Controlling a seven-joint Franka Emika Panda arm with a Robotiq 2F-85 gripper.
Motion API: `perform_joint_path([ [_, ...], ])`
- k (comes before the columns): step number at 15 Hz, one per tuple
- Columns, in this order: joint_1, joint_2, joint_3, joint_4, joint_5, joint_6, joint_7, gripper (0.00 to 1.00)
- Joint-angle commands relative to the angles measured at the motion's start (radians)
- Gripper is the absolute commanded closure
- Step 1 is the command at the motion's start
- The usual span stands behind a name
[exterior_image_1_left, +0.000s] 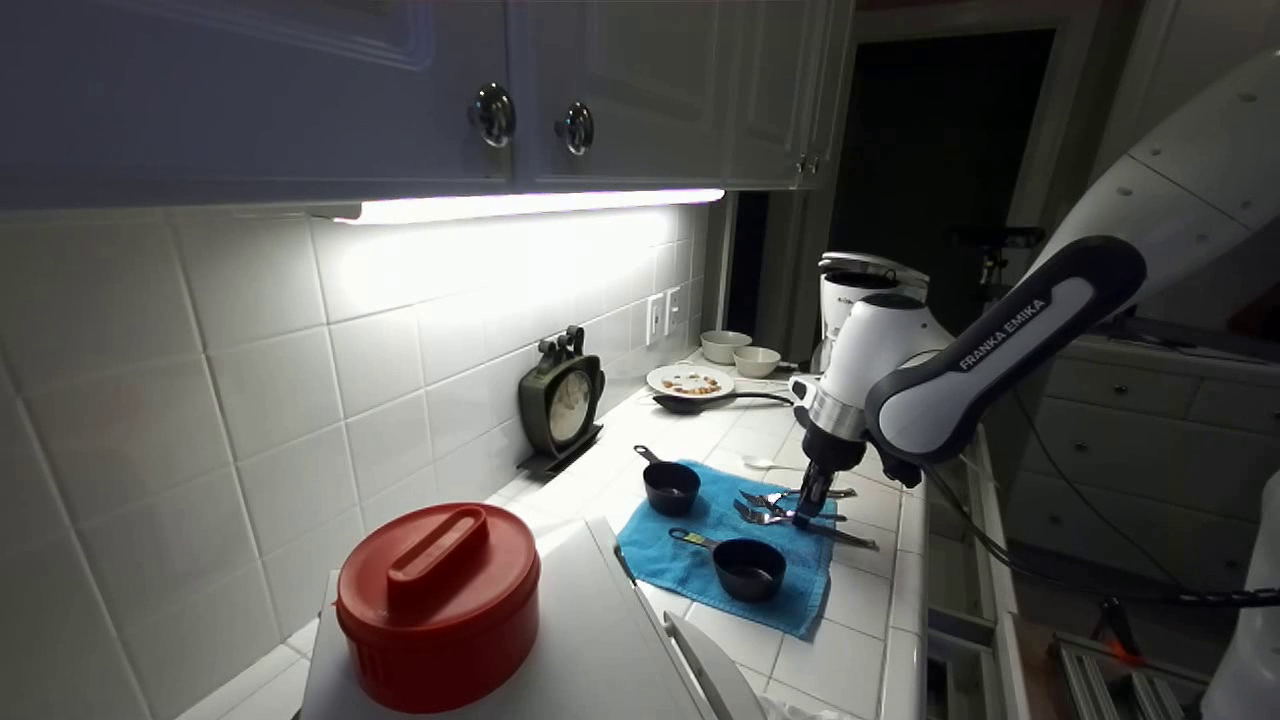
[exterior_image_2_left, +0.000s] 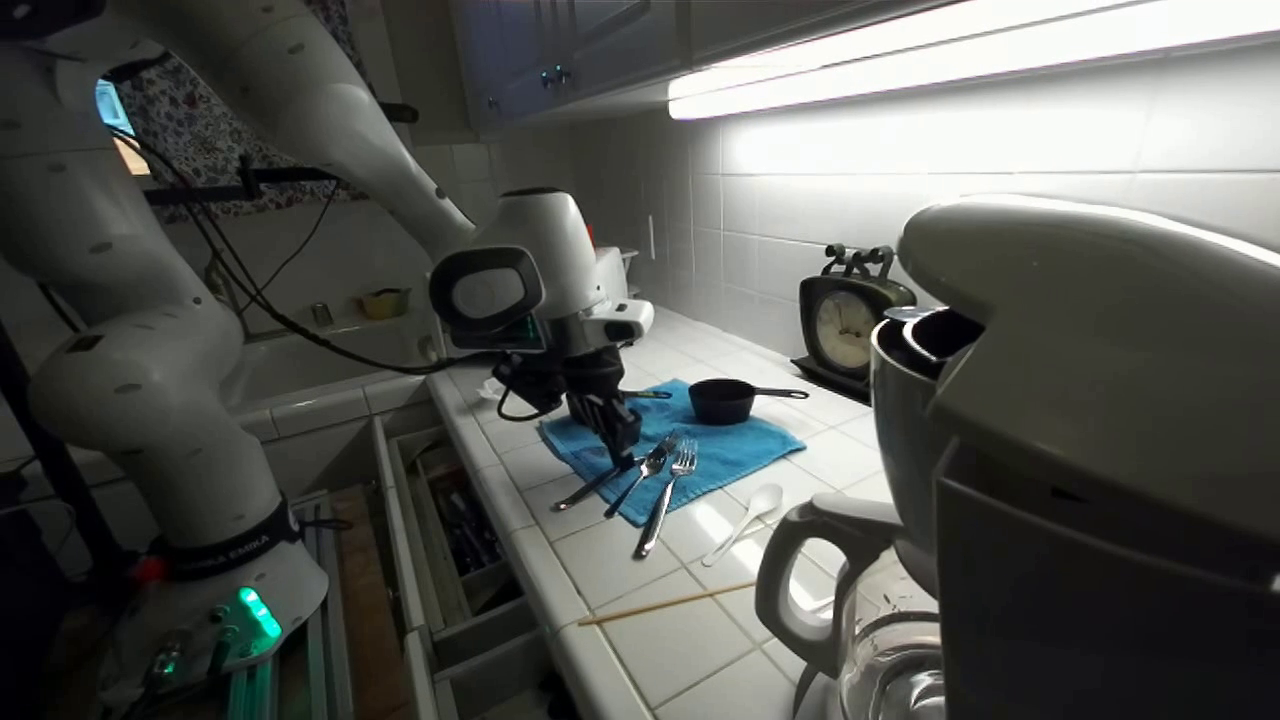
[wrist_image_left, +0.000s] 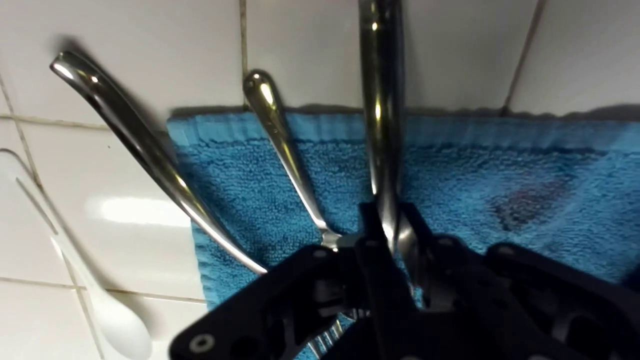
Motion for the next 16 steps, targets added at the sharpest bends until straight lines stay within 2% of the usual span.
perform_joint_path([
  [1,0.023,0.016,-0.013,0.006,0.046,0.018,-0.049,0.92],
  [7,0.041,0.011,-0.015,0.008,0.1,0.018,-0.099,0.92],
  [15,0.098,0.007,-0.006,0.025,0.189,0.005,-0.19,0.92],
  [16,0.099,0.008,-0.007,0.026,0.189,0.004,-0.187,0.63],
])
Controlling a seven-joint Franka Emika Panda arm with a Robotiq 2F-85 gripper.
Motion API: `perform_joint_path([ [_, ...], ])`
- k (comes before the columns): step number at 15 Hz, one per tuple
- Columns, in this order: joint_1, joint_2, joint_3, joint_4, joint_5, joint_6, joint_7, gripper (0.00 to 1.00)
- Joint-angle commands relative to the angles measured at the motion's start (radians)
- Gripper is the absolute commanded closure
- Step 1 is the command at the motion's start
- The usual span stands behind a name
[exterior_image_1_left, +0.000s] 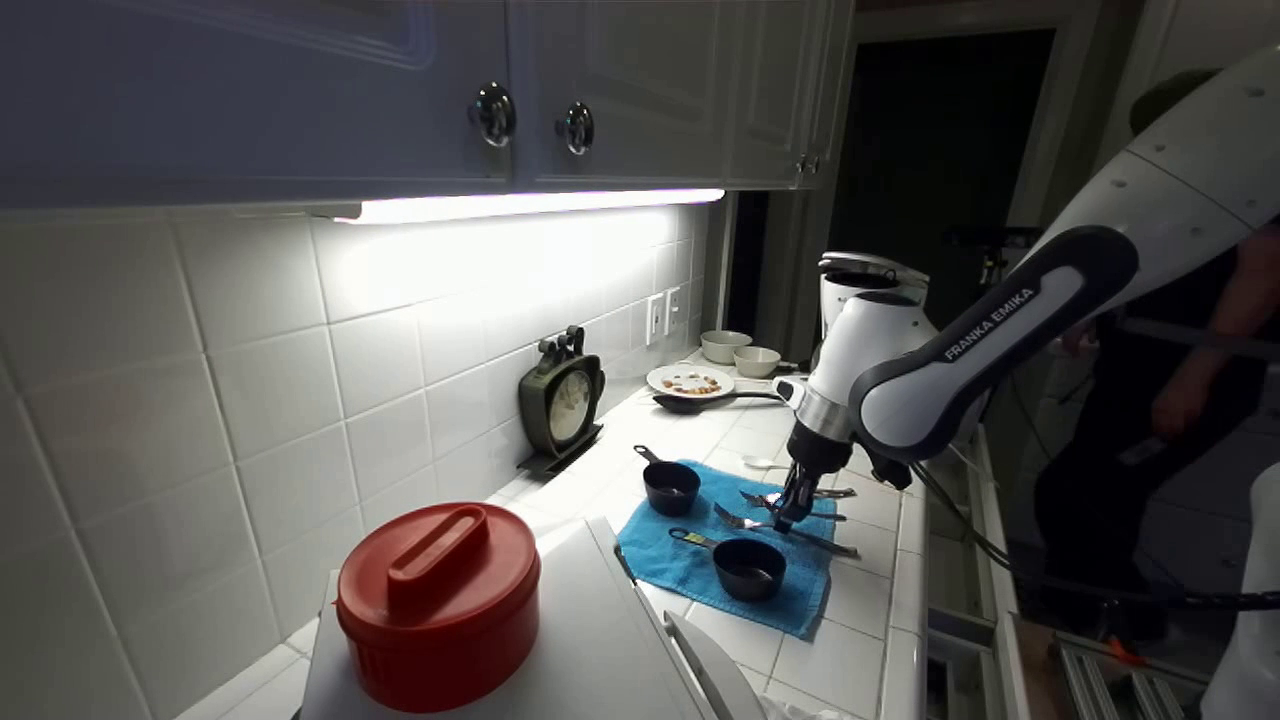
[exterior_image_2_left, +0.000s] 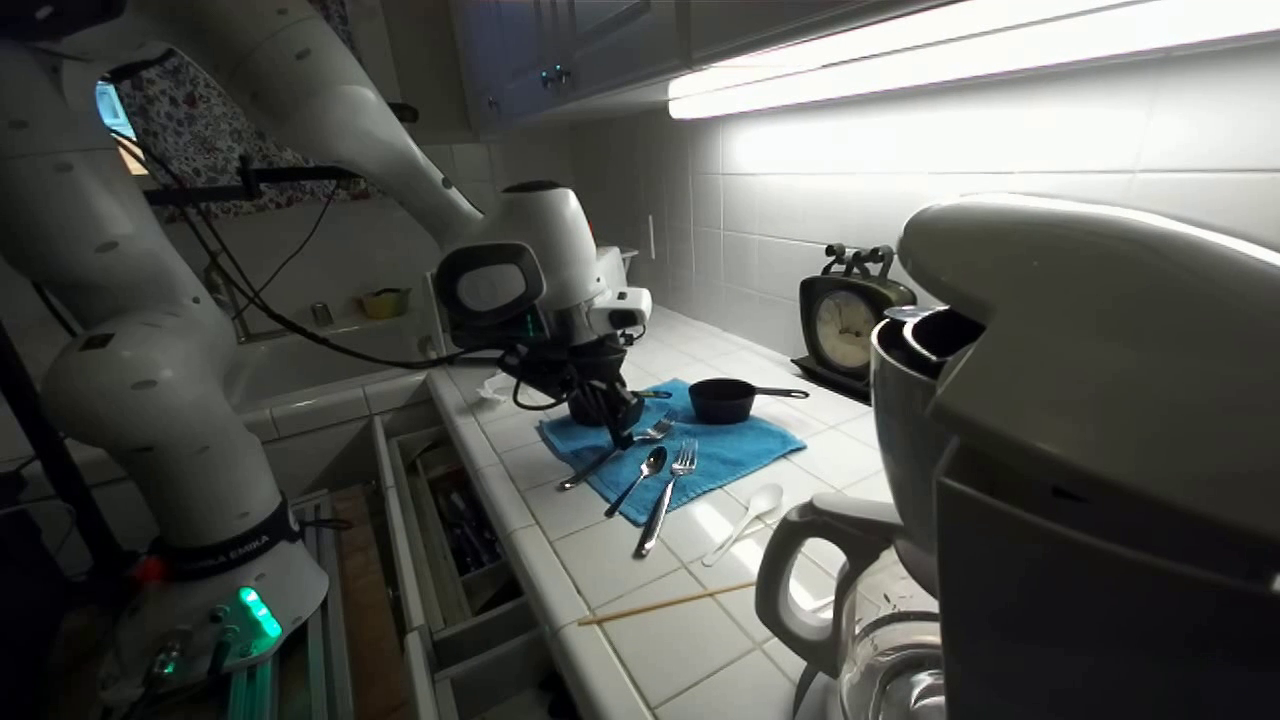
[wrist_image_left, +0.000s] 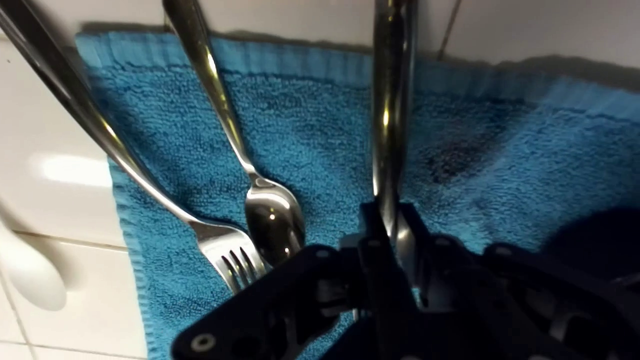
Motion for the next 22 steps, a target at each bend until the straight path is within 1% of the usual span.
perform_joint_path([
  [1,0.016,0.001,-0.007,0.009,0.037,0.0,-0.039,0.62],
  [2,0.011,-0.007,-0.008,0.007,0.026,0.001,-0.033,0.57],
  [5,-0.027,-0.037,-0.013,0.0,-0.048,0.017,0.021,0.35],
  [7,-0.051,-0.039,-0.027,0.006,-0.068,0.033,0.029,0.21],
  [10,-0.08,-0.021,-0.064,0.022,-0.082,0.064,-0.012,0.01],
  [13,-0.097,-0.007,-0.098,0.033,-0.094,0.101,-0.055,0.0],
  [17,-0.116,0.026,-0.132,0.056,-0.082,0.128,-0.127,0.0],
  [19,-0.128,0.053,-0.146,0.069,-0.089,0.143,-0.134,0.0],
  [22,-0.129,0.097,-0.166,0.085,-0.052,0.188,-0.162,0.0],
])
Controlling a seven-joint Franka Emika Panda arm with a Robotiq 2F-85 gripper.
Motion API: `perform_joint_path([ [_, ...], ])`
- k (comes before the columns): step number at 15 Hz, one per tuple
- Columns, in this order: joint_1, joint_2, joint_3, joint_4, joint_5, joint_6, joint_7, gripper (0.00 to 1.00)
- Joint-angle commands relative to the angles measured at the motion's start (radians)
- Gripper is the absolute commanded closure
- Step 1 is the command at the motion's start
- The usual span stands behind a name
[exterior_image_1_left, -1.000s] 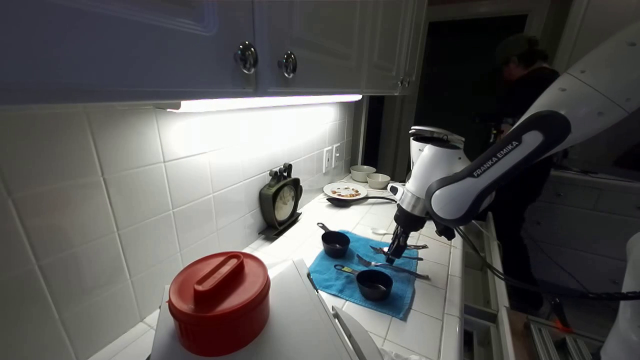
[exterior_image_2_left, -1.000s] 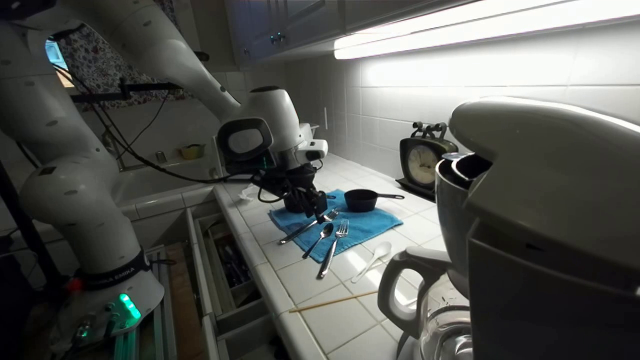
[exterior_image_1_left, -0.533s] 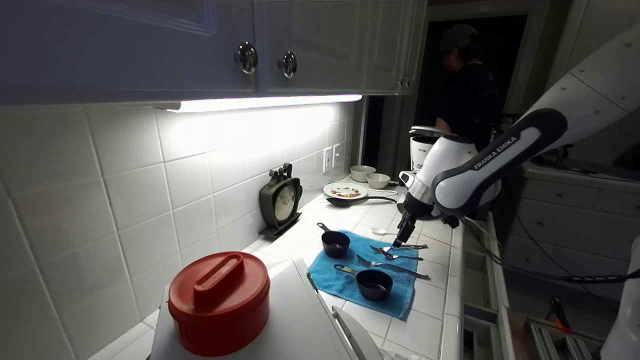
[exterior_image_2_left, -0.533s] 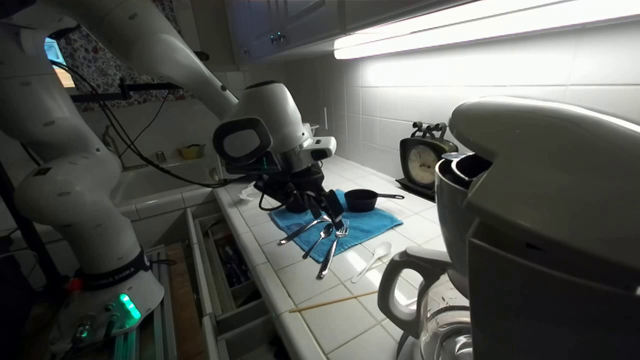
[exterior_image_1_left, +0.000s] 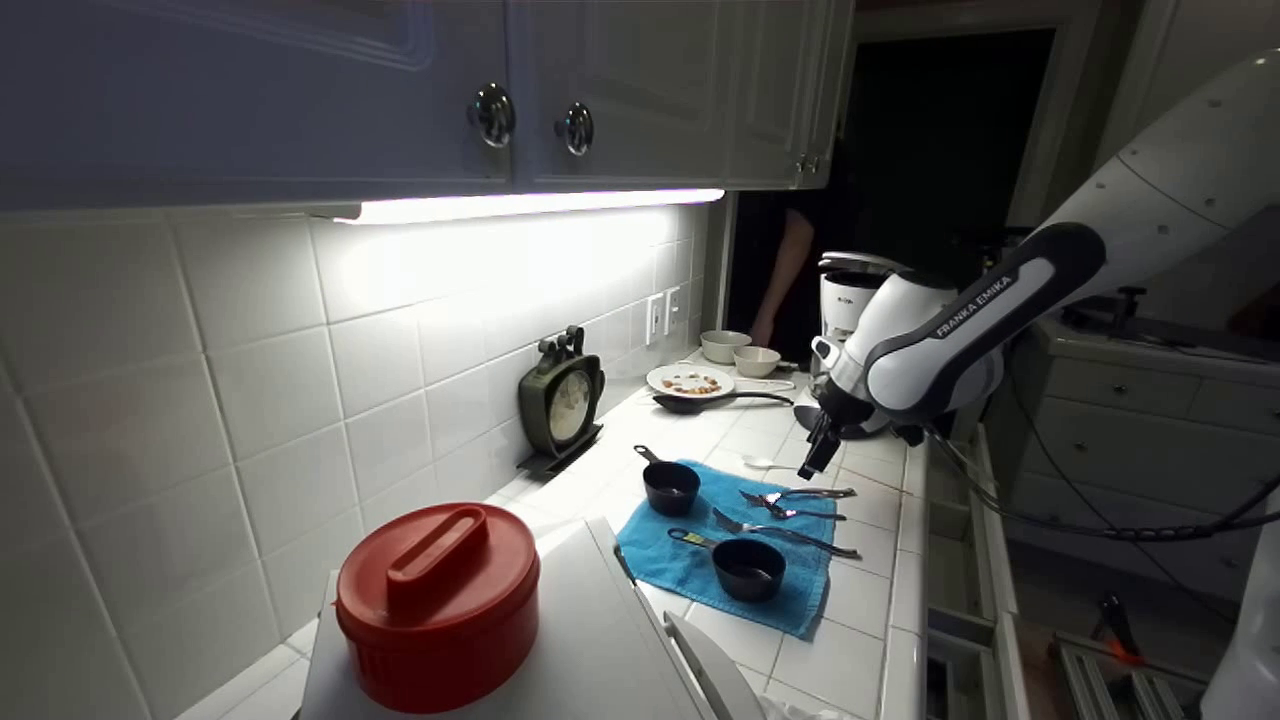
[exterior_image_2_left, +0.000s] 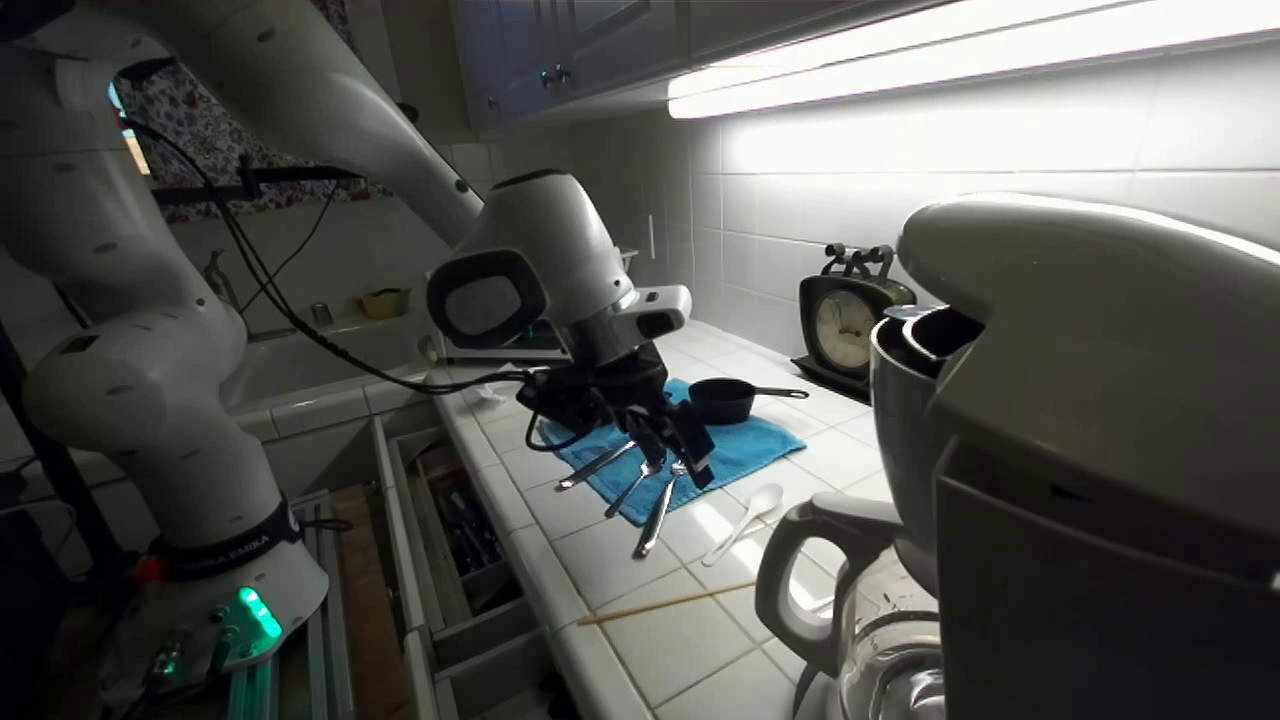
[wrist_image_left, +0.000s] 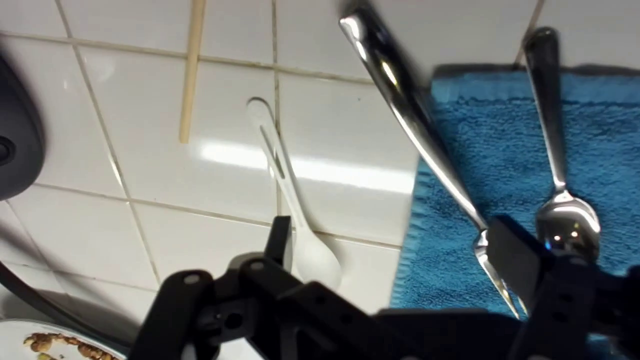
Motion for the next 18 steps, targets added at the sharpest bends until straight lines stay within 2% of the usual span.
perform_joint_path([
  [1,-0.009,0.073,-0.019,0.036,0.01,0.063,-0.025,0.0],
  [6,-0.012,0.138,-0.023,0.069,0.042,0.116,-0.034,0.0],
  [12,-0.028,0.222,0.003,0.114,0.134,0.176,-0.018,0.0],
  [18,-0.081,0.29,0.077,0.172,0.218,0.205,-0.015,0.0],
])
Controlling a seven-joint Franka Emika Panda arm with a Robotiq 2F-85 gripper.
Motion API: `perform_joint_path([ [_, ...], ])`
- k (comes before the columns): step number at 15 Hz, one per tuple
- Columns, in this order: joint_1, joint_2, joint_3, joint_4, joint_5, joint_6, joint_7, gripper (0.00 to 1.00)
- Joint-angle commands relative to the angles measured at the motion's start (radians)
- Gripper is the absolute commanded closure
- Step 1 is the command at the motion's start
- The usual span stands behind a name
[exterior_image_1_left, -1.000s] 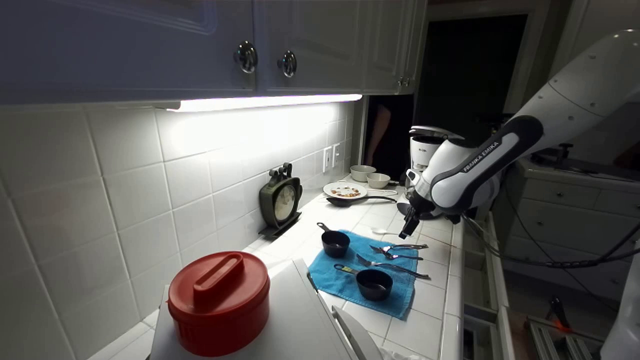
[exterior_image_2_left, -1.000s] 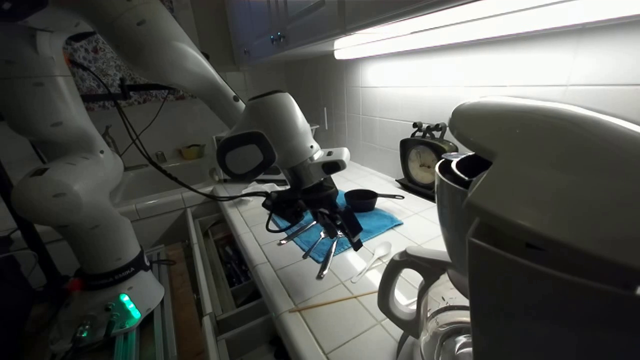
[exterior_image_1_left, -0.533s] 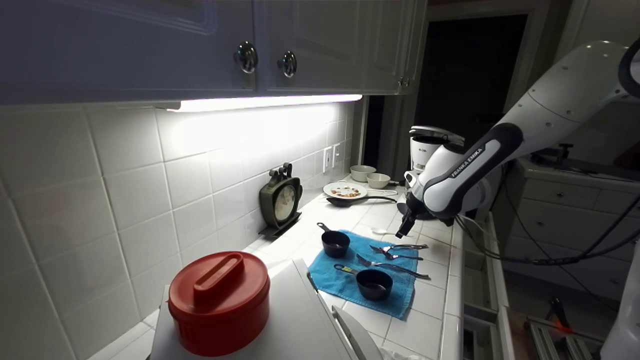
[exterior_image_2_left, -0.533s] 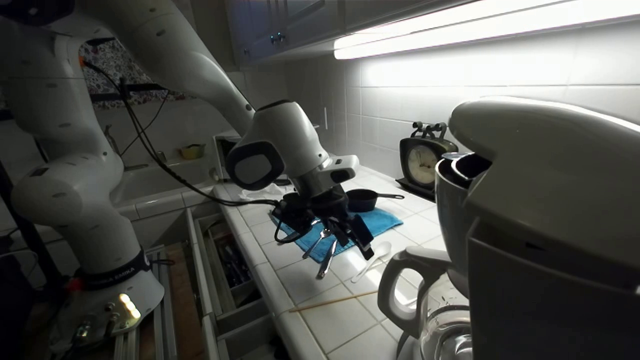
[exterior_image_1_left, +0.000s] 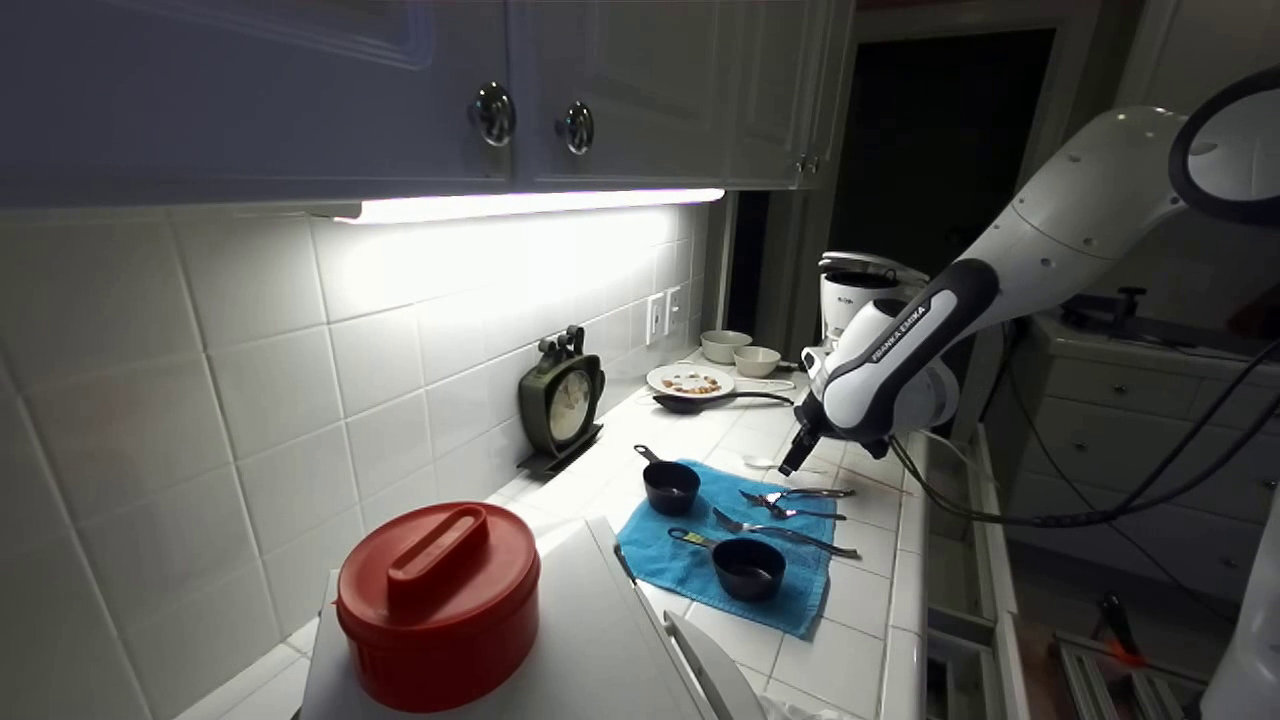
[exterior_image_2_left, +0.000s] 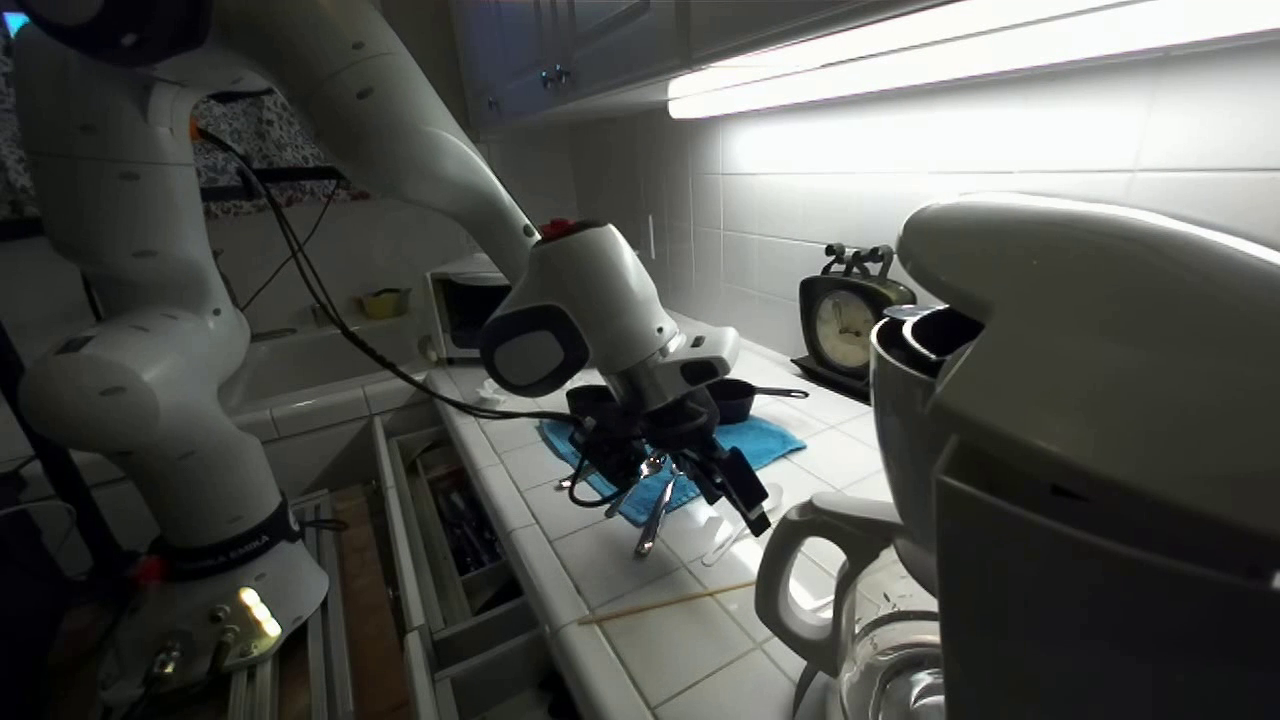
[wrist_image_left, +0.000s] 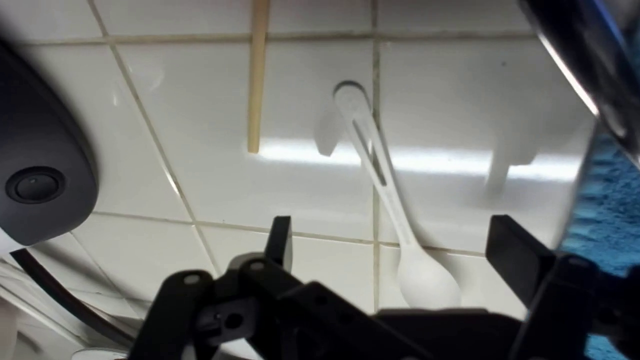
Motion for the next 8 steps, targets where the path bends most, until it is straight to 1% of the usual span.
perform_joint_path([
  [1,-0.055,0.056,0.074,0.052,0.073,0.025,-0.013,0.05],
  [2,-0.068,0.066,0.091,0.061,0.082,0.026,-0.014,0.23],
  [3,-0.083,0.075,0.111,0.069,0.091,0.026,-0.016,0.3],
  [4,-0.097,0.083,0.127,0.077,0.098,0.026,-0.017,0.32],
  [5,-0.111,0.091,0.145,0.085,0.103,0.025,-0.019,0.39],
  [6,-0.123,0.095,0.159,0.088,0.103,0.025,-0.018,0.47],
  [8,-0.149,0.102,0.19,0.094,0.105,0.026,-0.021,0.58],
])
